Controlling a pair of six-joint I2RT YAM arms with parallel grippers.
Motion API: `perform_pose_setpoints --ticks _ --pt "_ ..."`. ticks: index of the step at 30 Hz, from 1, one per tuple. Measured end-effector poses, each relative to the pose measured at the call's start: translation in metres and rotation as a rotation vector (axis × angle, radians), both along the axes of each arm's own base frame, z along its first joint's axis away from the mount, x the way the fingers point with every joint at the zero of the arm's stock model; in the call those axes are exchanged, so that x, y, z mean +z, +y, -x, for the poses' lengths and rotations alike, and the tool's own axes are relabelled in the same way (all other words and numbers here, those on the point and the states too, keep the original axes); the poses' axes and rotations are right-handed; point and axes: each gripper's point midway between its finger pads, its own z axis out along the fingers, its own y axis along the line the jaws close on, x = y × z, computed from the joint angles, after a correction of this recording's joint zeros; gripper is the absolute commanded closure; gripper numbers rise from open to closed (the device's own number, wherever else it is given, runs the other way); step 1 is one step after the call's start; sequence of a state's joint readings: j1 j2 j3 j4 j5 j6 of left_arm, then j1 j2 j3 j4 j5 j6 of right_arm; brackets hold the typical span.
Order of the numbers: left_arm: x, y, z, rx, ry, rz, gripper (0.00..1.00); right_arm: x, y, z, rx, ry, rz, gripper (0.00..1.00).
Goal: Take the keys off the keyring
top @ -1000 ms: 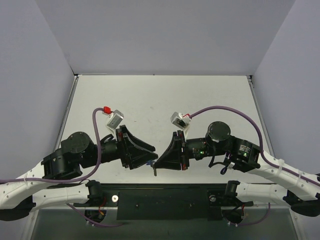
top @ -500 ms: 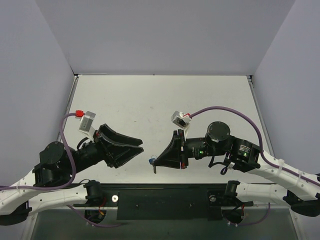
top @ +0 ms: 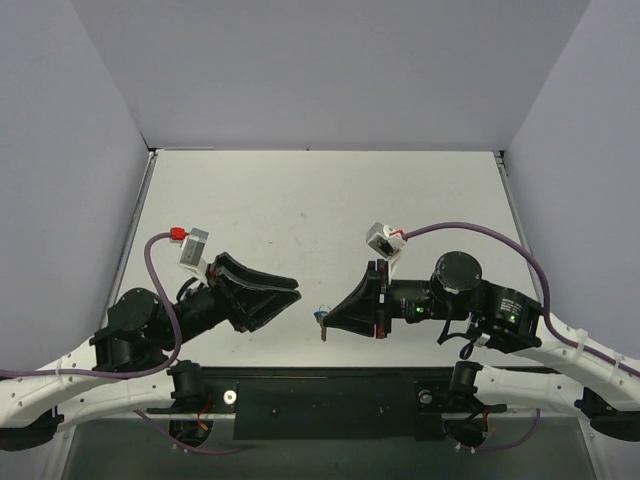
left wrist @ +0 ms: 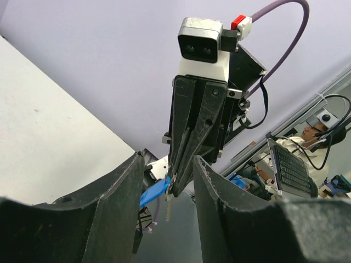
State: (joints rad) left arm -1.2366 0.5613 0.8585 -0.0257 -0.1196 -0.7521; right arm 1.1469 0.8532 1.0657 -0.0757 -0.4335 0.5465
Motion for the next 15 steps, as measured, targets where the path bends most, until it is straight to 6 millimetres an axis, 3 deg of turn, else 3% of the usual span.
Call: perform_pose_setpoints --ticks 5,10,15 --pt "-0.008 -0.010 -0.002 -0.009 0.004 -0.036 0.50 -0.014 -0.005 0.004 0.054 0.029 0.053 1.00" --pt "-0.015 -0.012 0.000 -0.024 0.006 -0.064 0.51 -0.023 -0.010 -0.010 0.083 0.095 0.105 1.00" --pt "-0.015 -0.009 0.002 -0.027 0.002 -0.067 0.52 -0.010 -0.008 -0.004 0.177 0.090 0.138 1.00"
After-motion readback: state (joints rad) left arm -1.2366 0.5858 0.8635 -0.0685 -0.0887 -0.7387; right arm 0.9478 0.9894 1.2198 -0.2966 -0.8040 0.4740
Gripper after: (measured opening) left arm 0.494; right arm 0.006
